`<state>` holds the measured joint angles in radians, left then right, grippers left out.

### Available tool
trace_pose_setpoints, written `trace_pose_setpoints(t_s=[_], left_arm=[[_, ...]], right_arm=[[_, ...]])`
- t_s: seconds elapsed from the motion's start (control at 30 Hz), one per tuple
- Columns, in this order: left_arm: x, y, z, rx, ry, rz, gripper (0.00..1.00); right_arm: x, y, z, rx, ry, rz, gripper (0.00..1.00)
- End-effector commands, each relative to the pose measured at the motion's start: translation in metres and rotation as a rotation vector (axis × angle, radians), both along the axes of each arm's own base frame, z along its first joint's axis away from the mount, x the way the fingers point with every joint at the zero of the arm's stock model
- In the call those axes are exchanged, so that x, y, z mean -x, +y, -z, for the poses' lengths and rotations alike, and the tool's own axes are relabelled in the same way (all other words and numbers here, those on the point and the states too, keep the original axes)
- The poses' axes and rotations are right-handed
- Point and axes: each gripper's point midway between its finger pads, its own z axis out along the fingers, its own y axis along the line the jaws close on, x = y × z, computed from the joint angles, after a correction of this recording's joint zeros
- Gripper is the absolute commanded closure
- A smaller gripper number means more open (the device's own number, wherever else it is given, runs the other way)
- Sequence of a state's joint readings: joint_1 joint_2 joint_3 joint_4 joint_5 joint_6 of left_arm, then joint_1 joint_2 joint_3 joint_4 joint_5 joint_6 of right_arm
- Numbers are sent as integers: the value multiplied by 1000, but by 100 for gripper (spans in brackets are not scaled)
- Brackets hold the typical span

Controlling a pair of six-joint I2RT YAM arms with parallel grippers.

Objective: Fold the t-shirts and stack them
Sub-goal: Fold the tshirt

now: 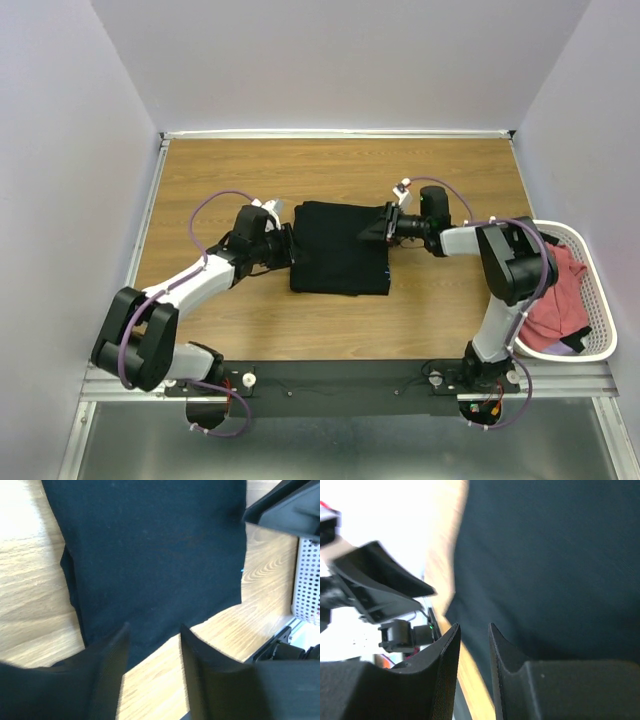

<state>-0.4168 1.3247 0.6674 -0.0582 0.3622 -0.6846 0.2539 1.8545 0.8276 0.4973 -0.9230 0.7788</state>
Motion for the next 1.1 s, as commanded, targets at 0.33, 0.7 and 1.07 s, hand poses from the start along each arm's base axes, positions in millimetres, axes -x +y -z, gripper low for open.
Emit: trace_pose_setpoints(t_s=[0.33, 0.7, 1.07], left_arm=[[5, -2, 36, -6, 85, -19, 64], [10, 3, 68, -75, 162, 3, 75], [-23, 40, 83, -242, 170, -58, 75]], right_arm=[[25, -13, 37, 131, 84, 13, 64], [94, 0, 29, 172, 145, -162, 64], [134, -17, 84, 321, 383, -196, 65]])
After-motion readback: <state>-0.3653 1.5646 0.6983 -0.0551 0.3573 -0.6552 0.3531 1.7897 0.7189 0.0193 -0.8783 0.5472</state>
